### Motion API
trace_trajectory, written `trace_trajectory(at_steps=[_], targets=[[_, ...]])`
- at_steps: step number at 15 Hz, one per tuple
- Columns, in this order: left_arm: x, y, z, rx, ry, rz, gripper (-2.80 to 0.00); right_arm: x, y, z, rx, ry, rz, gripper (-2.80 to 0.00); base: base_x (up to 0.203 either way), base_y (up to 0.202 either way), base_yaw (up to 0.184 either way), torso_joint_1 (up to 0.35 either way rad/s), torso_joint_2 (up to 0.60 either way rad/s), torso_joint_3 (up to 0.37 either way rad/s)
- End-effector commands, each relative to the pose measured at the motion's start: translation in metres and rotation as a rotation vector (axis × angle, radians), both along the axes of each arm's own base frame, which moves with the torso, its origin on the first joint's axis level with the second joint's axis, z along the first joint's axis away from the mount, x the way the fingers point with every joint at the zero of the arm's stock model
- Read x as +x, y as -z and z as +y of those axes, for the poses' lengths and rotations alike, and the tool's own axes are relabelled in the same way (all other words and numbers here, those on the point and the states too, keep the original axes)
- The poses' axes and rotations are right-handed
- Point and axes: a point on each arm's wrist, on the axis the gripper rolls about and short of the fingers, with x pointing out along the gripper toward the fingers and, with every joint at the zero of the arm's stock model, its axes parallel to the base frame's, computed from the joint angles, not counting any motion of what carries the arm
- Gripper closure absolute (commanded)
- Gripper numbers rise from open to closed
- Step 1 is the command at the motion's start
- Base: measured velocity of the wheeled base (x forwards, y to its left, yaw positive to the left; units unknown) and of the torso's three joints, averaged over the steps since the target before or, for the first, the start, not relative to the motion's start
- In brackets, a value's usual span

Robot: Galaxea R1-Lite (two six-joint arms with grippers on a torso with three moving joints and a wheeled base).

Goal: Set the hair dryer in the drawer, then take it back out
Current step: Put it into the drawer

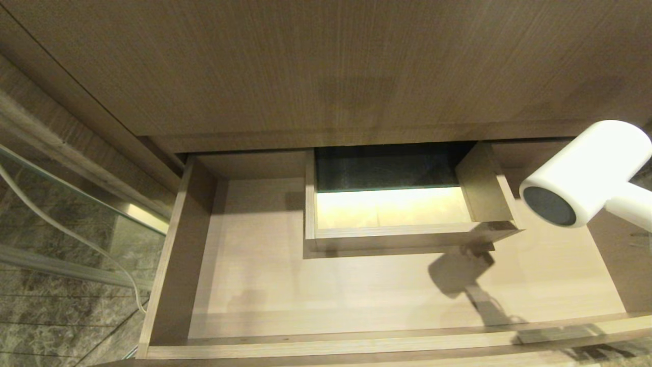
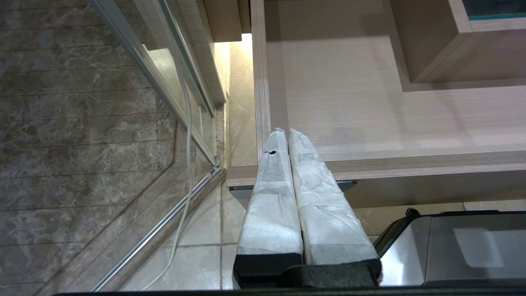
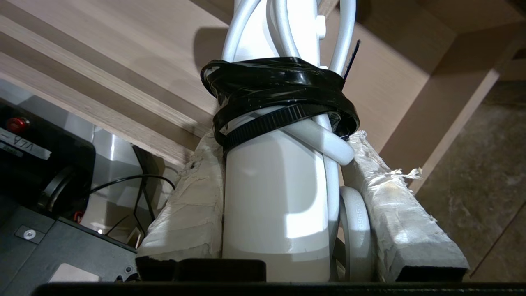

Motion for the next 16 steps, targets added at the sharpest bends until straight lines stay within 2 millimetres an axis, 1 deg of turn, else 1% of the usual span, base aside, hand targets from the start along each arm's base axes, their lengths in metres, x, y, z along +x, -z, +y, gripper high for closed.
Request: trace_trajectory(at_steps=[1, 4, 5, 7, 8, 9, 10, 11, 14, 16], targets=[[0.0, 0.0, 0.0, -0.001, 0.0, -0.001, 0.0, 0.001, 0.001, -0.001, -0.003, 0.009, 0.01, 0.0, 0.0, 0.0, 0.0, -0.013, 0.02, 0.041], [0.0, 0.0, 0.0, -0.001, -0.001, 0.001, 0.0, 0.017, 0.009, -0.007, -0.014, 0.118, 0.082, 0.0, 0.0, 0.0, 0.0, -0.008, 0.0, 0.043], [0.0, 0.0, 0.0, -0.001, -0.001, -0.002, 0.0, 0.026, 0.015, -0.01, -0.009, 0.165, 0.136, 0.0, 0.0, 0.0, 0.0, -0.002, 0.01, 0.041], [0.0, 0.0, 0.0, -0.001, -0.001, -0.001, 0.0, 0.036, 0.024, -0.014, 0.027, 0.249, 0.198, 0.0, 0.0, 0.0, 0.0, -0.001, 0.0, 0.021], [0.0, 0.0, 0.0, -0.001, 0.0, 0.001, 0.0, 0.048, 0.031, -0.016, 0.069, 0.294, 0.256, 0.0, 0.0, 0.0, 0.0, 0.0, 0.0, 0.0], [0.0, 0.0, 0.0, -0.001, -0.001, 0.001, 0.0, 0.063, 0.039, -0.019, 0.101, 0.333, 0.323, 0.0, 0.0, 0.0, 0.0, 0.0, 0.0, 0.0], [0.0, 0.0, 0.0, -0.001, 0.0, -0.001, 0.0, 0.082, 0.047, -0.023, 0.127, 0.377, 0.389, 0.0, 0.0, 0.0, 0.0, 0.0, 0.0, 0.0], [0.0, 0.0, 0.0, -0.001, 0.001, 0.001, 0.0, 0.105, 0.058, -0.028, 0.151, 0.418, 0.45, 0.0, 0.0, 0.0, 0.0, 0.0, 0.0, 0.0], [0.0, 0.0, 0.0, -0.001, -0.001, 0.0, 0.0, 0.164, 0.088, -0.045, 0.204, 0.511, 0.519, 0.0, 0.0, 0.0, 0.0, 0.0, 0.0, 0.0], [0.0, 0.0, 0.0, -0.001, -0.001, -0.001, 0.0, 0.193, 0.105, -0.059, 0.224, 0.563, 0.557, 0.0, 0.0, 0.0, 0.0, 0.0, 0.0, 0.0]])
